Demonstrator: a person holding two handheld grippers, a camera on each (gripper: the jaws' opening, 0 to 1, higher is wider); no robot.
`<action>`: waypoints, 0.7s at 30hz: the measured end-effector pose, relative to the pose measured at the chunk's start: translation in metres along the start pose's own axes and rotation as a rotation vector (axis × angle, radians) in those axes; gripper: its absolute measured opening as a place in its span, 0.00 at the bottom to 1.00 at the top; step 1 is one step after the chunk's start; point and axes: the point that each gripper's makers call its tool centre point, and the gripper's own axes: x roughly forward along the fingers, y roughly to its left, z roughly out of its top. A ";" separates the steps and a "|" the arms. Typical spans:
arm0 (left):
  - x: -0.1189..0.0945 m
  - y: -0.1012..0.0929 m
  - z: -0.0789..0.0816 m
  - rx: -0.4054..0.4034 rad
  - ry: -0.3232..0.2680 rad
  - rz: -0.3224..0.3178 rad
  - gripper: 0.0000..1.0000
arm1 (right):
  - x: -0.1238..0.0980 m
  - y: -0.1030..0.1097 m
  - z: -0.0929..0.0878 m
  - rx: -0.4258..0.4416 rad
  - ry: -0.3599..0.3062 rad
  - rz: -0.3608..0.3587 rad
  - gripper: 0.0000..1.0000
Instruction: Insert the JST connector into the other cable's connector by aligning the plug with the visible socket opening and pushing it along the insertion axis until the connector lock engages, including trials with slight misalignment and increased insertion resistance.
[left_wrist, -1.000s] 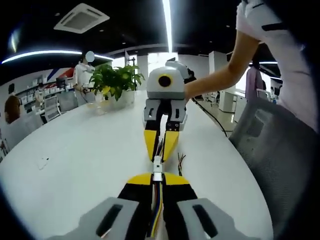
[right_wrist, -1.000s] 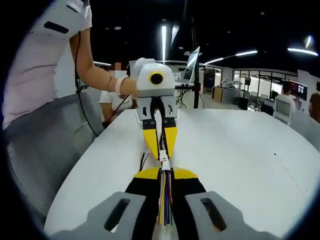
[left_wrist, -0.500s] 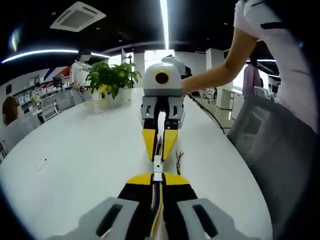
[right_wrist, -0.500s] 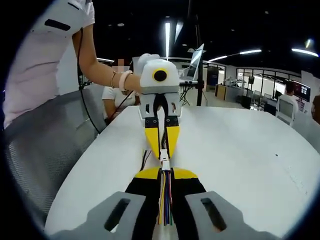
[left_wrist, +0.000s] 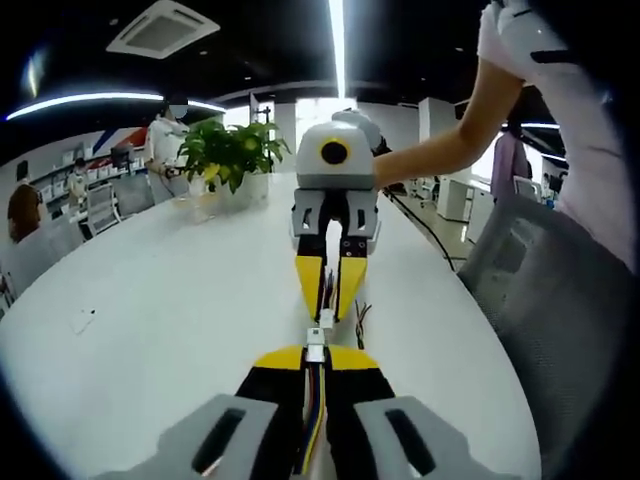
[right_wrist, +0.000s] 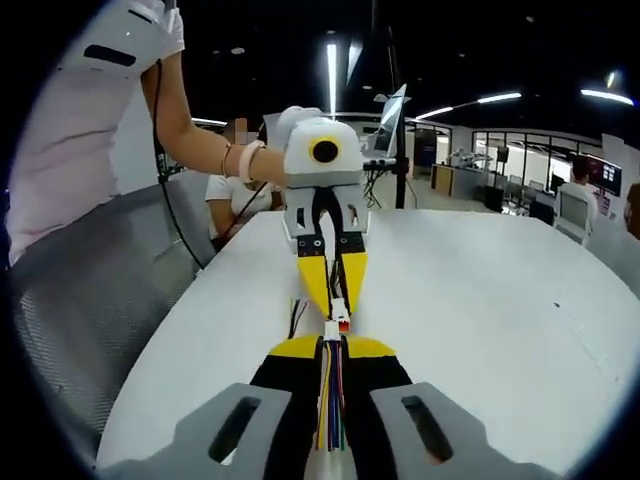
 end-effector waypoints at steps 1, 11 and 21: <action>0.000 0.000 0.001 0.003 -0.001 -0.001 0.00 | 0.001 0.000 0.000 0.003 -0.002 0.000 0.04; 0.000 -0.002 -0.002 0.021 0.025 -0.016 0.00 | 0.000 -0.003 0.002 0.015 -0.012 -0.001 0.04; 0.000 -0.002 -0.002 0.039 0.033 -0.026 0.00 | 0.000 -0.005 0.001 0.025 -0.013 0.004 0.04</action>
